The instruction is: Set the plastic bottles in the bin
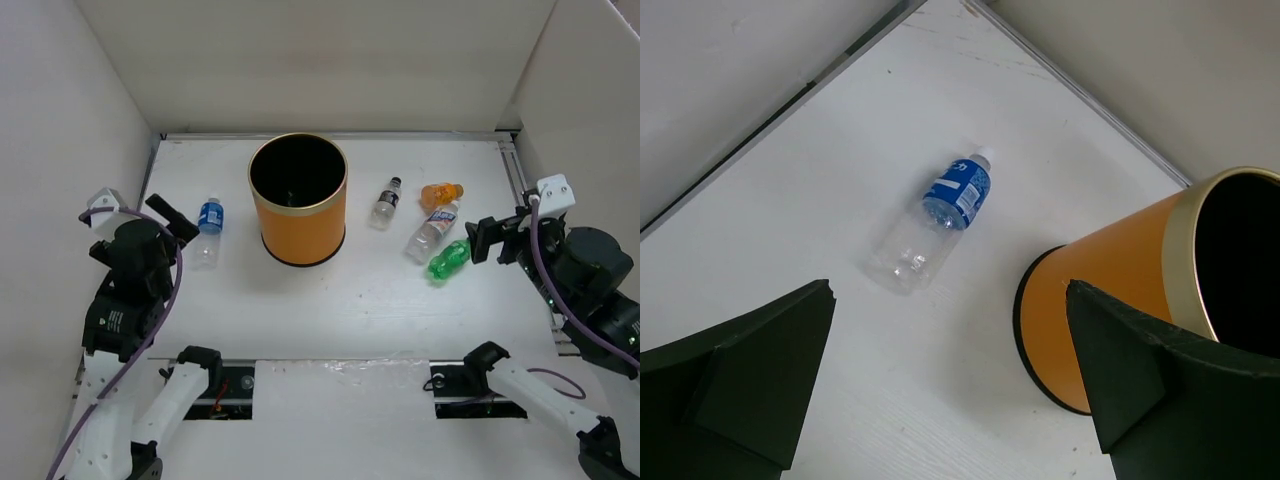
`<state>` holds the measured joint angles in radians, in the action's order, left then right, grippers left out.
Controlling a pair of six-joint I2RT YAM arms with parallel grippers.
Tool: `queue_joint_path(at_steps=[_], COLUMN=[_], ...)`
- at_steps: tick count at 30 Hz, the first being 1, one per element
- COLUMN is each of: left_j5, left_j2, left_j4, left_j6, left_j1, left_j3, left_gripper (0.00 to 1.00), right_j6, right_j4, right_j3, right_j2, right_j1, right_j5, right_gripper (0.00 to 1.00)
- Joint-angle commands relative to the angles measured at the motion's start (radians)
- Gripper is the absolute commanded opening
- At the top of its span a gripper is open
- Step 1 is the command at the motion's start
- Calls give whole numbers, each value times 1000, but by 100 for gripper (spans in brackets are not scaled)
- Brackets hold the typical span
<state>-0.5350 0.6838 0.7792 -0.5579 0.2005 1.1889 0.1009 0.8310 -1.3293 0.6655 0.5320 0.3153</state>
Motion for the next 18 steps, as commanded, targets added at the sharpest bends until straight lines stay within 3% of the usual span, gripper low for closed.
queue_joint_path(at_steps=[1, 9, 15, 17, 18], left_j5=[-22, 44, 50, 127, 247], left_j2=[-24, -73, 213, 278, 316], left_j4=[-3, -23, -35, -47, -119], left_j6=[3, -39, -109, -109, -53], left_j1=[-4, -4, -19, -70, -122], left_j3=[12, -47, -126, -117, -117], left_gripper=[100, 100, 100, 100, 100], right_j6=[-3, 6, 6, 6, 17], right_j4=[-13, -35, -93, -113, -136], right_j3=[-38, -19, -10, 4, 16], right_j2=[-15, -24, -33, -33, -33], right_j1=[10, 10, 10, 10, 10], right_j5=[13, -70, -156, -185, -203], right_gripper=[100, 100, 100, 100, 100])
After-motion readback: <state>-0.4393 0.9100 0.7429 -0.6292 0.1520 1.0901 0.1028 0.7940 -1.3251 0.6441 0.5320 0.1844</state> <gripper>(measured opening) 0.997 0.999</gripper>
